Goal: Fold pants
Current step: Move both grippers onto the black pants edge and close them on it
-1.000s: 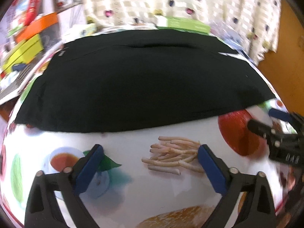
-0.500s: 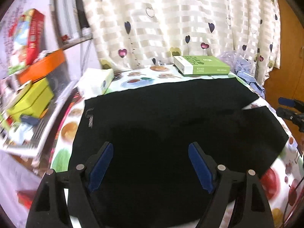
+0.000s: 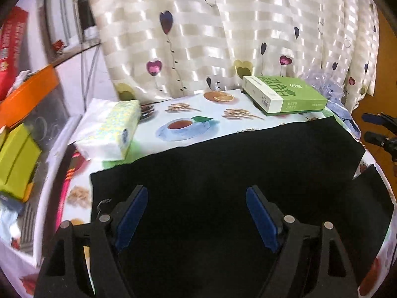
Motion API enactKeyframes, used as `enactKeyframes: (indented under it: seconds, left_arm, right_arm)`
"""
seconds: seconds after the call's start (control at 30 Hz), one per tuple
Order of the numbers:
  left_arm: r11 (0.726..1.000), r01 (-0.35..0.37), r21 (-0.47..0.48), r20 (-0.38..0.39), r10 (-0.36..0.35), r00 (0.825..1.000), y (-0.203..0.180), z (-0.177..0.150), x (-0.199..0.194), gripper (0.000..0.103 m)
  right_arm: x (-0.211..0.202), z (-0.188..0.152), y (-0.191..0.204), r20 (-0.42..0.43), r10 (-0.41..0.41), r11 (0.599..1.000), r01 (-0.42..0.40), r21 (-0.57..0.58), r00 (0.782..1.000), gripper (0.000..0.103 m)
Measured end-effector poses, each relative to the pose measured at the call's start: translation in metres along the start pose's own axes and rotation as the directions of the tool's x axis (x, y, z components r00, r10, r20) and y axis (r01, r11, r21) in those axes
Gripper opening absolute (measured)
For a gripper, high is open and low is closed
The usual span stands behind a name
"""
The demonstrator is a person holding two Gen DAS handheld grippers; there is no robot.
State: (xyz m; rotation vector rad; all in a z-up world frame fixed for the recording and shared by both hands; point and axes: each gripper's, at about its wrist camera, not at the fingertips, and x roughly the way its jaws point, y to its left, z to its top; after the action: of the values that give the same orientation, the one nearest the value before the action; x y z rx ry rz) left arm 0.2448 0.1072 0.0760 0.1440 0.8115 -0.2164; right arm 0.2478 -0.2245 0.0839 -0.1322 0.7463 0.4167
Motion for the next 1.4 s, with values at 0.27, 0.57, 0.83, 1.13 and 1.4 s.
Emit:
enactKeyframes:
  seconds: [0.27, 0.57, 0.83, 1.13, 1.4]
  left_arm:
    - [0.998, 0.055, 0.012, -0.053, -0.054, 0.997, 0.002, 0.02, 0.043, 0.083]
    - [0.99, 0.108, 0.095, -0.154, -0.093, 0.984, 0.006, 0.049, 0.093, 0.08]
    - [0.978, 0.2, 0.058, -0.205, -0.184, 0.961, 0.016, 0.06, 0.127, 0.077]
    - [0.971, 0.213, 0.104, -0.257, -0.181, 0.949, 0.023, 0.06, 0.141, 0.077]
    - [0.963, 0.236, 0.131, -0.242, -0.2, 0.949, 0.029, 0.055, 0.143, 0.078]
  right_arm:
    - [0.052, 0.023, -0.014, -0.055, 0.064, 0.997, -0.062, 0.034, 0.996, 0.092]
    - [0.111, 0.042, 0.001, -0.146, 0.118, 0.986, -0.133, -0.097, 0.982, 0.071]
    - [0.146, 0.044, 0.002, -0.212, 0.142, 0.978, -0.171, -0.123, 0.967, 0.058]
    - [0.158, 0.046, -0.009, -0.245, 0.153, 0.973, -0.189, -0.13, 0.957, 0.059]
    - [0.158, 0.044, -0.003, -0.262, 0.183, 0.955, -0.234, -0.18, 0.947, 0.059]
